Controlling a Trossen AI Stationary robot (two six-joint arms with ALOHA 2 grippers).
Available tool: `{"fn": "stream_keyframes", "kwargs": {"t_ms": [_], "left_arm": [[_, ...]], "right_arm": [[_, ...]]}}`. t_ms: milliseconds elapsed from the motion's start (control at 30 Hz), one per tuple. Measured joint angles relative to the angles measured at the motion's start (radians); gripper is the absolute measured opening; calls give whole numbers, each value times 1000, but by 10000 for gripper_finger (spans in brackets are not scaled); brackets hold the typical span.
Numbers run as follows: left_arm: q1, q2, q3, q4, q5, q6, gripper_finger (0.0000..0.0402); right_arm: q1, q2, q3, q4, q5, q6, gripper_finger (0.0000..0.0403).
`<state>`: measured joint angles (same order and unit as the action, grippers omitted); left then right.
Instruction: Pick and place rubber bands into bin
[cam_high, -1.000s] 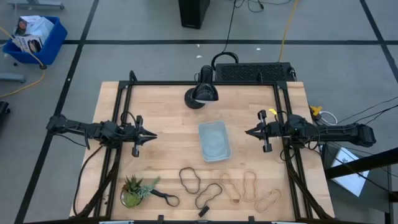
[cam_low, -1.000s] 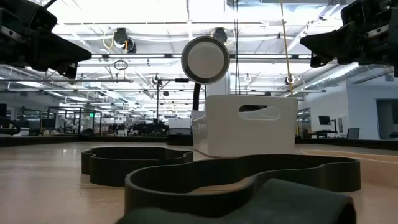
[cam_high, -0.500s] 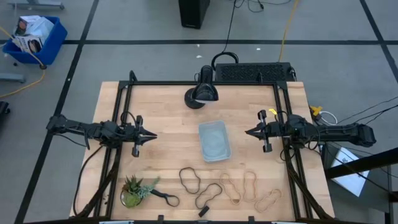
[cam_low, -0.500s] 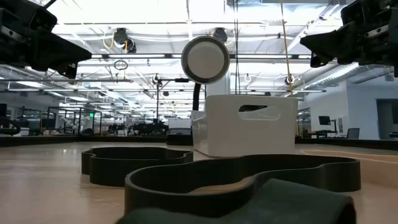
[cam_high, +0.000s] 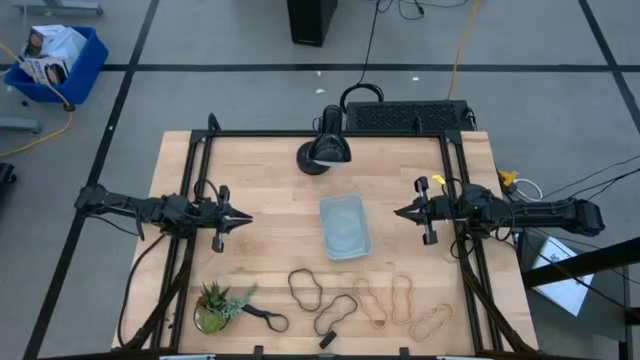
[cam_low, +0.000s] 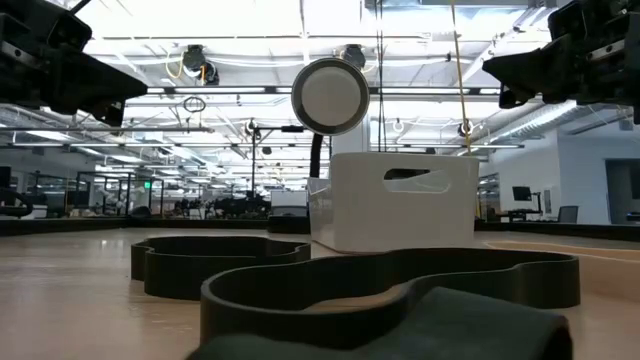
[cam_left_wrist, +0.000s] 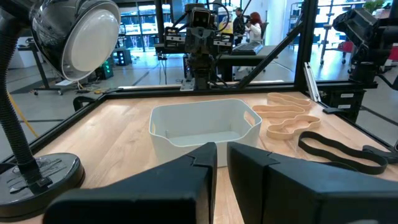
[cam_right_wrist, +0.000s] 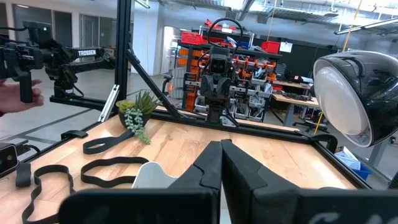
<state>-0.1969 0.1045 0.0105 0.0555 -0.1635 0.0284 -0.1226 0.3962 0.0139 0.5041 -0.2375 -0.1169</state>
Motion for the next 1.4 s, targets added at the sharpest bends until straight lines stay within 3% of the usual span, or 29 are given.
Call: {"fn": "stream_keyframes", "kwargs": {"t_ms": [267, 633, 1067, 1233, 1400], "left_arm": [[0, 0, 0, 51, 0, -23, 47], [0, 0, 0, 104, 0, -189, 47], [0, 0, 0, 132, 8, -36, 47], [0, 0, 0, 132, -25, -14, 47], [0, 0, 0, 130, -30, 11, 47]], "right_arm": [[0, 0, 0, 0, 0, 0, 0], [0, 0, 0, 3, 1, 0, 0], [0, 6, 30, 106, 44, 1, 2], [30, 31, 165, -101, 138, -46, 27], [130, 115, 372, -369, 280, -50, 71]]}}
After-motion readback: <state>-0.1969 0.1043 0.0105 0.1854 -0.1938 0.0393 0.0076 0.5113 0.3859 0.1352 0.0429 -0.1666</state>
